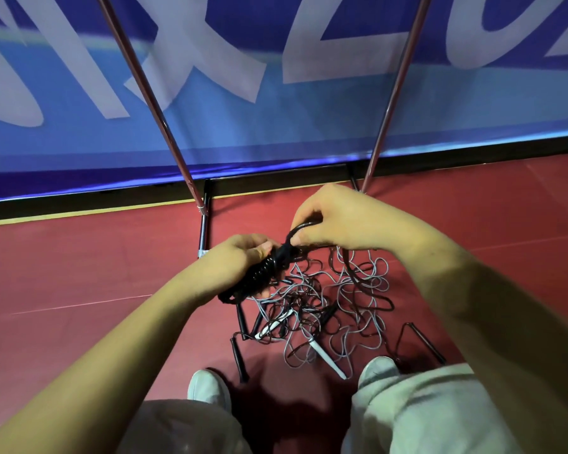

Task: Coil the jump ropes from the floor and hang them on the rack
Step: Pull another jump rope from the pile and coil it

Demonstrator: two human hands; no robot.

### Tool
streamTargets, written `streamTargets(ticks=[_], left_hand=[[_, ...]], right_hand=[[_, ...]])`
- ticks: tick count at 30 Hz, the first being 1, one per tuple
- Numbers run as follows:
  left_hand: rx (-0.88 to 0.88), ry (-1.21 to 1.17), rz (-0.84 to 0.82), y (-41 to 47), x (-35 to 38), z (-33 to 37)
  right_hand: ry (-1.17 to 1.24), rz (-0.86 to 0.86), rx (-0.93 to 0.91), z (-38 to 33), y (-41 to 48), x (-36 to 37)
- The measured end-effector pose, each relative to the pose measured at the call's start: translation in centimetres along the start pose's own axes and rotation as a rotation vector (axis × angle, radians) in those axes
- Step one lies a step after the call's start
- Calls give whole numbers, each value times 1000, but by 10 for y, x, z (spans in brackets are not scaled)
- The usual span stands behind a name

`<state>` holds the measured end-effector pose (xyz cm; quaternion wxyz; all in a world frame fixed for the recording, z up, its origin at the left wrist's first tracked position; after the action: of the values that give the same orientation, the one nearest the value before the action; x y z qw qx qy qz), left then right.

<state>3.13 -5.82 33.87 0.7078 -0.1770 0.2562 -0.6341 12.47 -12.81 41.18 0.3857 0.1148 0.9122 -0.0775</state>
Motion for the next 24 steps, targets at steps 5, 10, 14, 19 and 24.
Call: streamTargets(ticks=[5,10,14,19,24], left_hand=[[114,-24,-160,-11,15,13],[192,44,-285,-18,27,17],[208,-44,-291,-20,28,22],[184,-413,-201,-15,12,27],[189,-773,-178,-12,-6,31]], right_hand=[[296,163,78,17,2,-14],[595,-20,255,34,-7,15],[842,-102,364,43,-11,38],[871,-68,378,45,-10,41],[527,24,310,49,-10,13]])
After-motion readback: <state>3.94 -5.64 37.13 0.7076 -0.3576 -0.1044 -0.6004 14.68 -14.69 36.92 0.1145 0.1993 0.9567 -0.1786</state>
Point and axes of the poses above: each hand's wrist, its own y-axis towards the middle knuckle, its own x-axis out of the palm, z = x × y, the point moved 10 cm from there along y, towards the middle knuckle, and after that the axes turned 9 degrees about -x, right-handed, at the moved point
